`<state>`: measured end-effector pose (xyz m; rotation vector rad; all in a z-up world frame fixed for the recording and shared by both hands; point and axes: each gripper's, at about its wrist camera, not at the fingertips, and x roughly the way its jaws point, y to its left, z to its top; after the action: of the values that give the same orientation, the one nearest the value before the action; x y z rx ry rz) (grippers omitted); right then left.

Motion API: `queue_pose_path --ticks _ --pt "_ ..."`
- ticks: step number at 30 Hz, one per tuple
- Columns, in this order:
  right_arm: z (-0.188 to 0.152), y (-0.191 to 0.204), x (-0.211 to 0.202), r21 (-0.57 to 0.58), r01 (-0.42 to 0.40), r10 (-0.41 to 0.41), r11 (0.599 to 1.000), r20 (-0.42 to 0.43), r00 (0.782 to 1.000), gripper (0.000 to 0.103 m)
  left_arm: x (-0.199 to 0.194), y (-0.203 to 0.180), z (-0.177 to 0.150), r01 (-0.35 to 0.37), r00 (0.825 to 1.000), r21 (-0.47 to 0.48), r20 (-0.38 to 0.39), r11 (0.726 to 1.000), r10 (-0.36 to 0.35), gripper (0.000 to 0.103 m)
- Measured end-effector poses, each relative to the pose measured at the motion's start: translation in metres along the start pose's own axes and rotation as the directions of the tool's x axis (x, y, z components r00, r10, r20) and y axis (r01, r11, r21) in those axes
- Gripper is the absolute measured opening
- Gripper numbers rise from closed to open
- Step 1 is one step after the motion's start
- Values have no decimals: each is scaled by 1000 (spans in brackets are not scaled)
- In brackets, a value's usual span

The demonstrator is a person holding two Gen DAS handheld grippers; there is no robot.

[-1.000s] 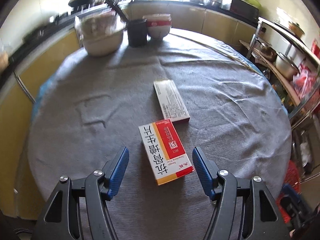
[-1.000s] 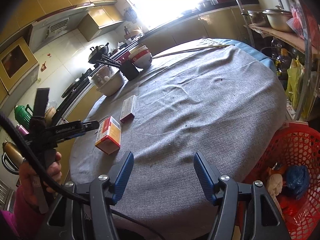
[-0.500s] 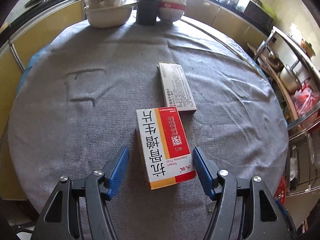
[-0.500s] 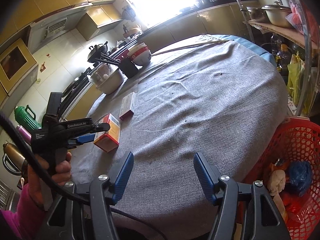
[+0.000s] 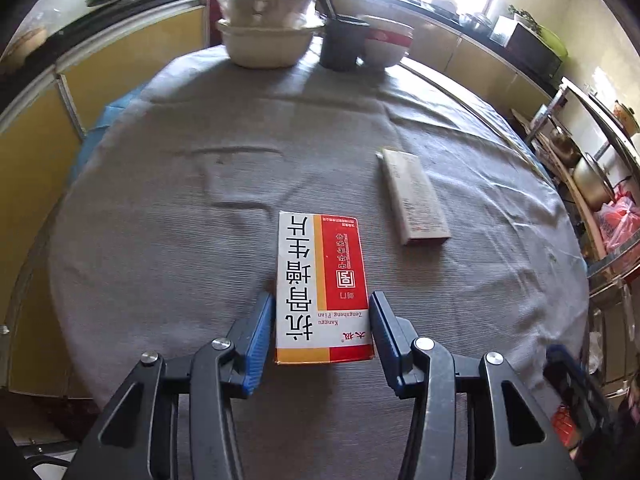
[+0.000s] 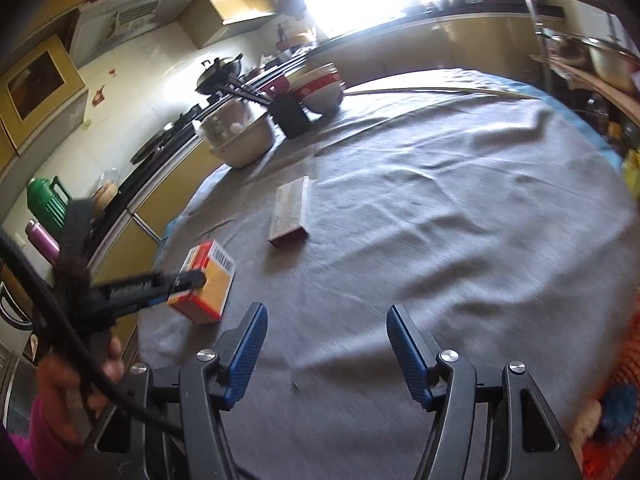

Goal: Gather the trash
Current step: 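Grasp the white medicine box with the right tool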

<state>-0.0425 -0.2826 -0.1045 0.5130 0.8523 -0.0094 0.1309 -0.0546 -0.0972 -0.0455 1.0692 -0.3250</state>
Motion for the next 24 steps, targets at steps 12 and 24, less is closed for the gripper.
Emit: queue_pose_path --ticks 12,24 --pt "61 47 111 -65 40 -46 997 -91 995 67 -5 34 -13 -1 1000 -29 -11 1000 0 50" --pt "80 72 173 -175 183 -207 967 -129 970 64 -5 33 -14 30 999 -23 -17 999 -30 50"
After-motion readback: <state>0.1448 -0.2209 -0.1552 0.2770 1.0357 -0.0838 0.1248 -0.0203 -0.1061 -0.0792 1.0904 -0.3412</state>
